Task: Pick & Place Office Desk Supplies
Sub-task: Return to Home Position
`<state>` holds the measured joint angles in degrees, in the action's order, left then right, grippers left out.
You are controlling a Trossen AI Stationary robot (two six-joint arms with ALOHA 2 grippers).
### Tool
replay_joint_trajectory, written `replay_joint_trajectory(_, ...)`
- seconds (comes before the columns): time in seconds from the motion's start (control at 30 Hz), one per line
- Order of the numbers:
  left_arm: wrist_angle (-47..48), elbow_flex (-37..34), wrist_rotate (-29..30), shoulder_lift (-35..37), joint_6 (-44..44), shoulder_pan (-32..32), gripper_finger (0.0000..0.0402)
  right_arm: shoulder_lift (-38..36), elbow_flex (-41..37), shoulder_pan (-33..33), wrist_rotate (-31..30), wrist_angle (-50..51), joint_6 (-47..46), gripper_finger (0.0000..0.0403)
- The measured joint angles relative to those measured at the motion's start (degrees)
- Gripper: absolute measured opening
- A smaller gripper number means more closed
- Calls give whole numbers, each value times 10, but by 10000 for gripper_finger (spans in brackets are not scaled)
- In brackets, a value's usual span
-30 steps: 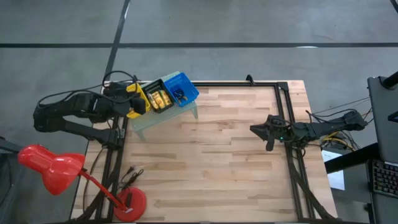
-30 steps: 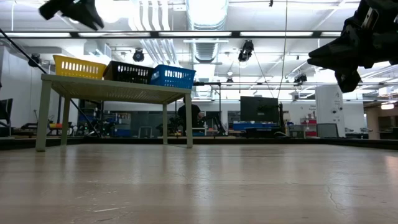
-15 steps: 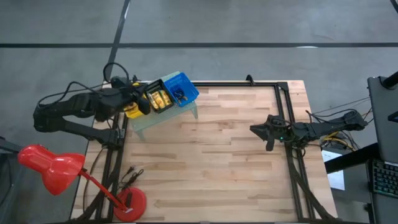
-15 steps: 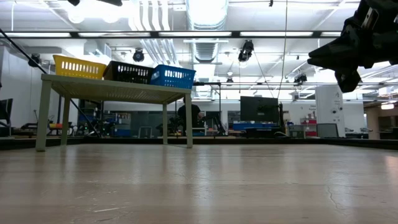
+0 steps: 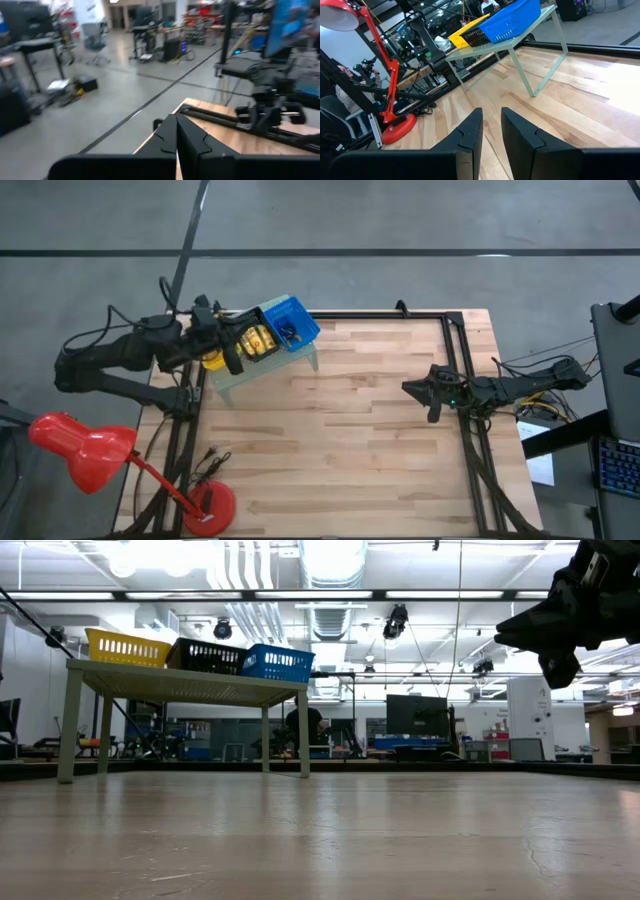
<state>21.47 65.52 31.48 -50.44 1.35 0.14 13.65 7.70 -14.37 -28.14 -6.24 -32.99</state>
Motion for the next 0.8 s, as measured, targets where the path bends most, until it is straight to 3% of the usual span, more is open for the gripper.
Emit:
replay_joint_trajectory(0.33, -310, -232, -41, 115, -50, 1, 0, 0, 0, 0, 0, 0, 0, 68)
replay_joint_trajectory(0.43, -323, -284, -43, 168, -16, 1, 1, 0, 0, 0, 0, 0, 0, 68)
replay_joint_trajectory(0.8, -305, -431, -136, 376, 66, 1, 4, 0, 0, 0, 0, 0, 0, 68)
